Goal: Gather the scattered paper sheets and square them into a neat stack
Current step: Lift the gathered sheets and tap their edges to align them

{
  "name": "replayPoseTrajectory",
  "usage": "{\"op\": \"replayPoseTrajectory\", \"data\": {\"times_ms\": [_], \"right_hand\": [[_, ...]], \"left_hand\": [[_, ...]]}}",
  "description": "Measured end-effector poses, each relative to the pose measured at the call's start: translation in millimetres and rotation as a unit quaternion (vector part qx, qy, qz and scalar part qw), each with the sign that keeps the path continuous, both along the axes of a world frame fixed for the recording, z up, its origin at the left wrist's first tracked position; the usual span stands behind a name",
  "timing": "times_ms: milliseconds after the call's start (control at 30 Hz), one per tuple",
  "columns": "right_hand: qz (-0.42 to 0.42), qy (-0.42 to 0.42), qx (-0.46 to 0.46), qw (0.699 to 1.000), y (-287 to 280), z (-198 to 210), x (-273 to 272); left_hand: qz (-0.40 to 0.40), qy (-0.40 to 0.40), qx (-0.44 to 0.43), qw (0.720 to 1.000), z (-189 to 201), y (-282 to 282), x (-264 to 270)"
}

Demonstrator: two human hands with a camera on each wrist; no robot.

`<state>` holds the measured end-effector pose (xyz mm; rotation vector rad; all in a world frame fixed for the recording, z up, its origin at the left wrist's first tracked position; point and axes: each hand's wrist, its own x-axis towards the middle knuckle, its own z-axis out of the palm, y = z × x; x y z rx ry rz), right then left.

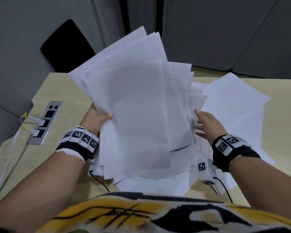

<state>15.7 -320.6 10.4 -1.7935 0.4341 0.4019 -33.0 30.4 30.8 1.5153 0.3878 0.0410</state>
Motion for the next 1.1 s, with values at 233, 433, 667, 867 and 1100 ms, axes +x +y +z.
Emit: {"op": "replayPoseTrajectory", "data": {"times_ms": [233, 433, 667, 867, 1100], "right_hand": [[0.054, -0.087, -0.177, 0.979, 4, -1, -1], [0.011, -0.089, -0.180, 0.980, 19, 3, -3], [0.096, 0.032, -0.151, 0.983, 15, 0, -6], [-0.054, -0.072, 0.069, 0.994, 10, 24, 14], [-0.051, -0.198, 0.110, 0.973, 25, 69, 27]], "left_hand": [[-0.011, 0.114, 0.086, 0.990, -34, 4, -7], [-0.063, 0.229, 0.182, 0.954, -62, 1, -11], [-0.015, 0.082, 0.058, 0.995, -61, -6, -21], [-0.001, -0.047, 0.013, 0.999, -2, -4, -3], [-0.019, -0.146, -0.010, 0.989, 58, -8, 23]]}}
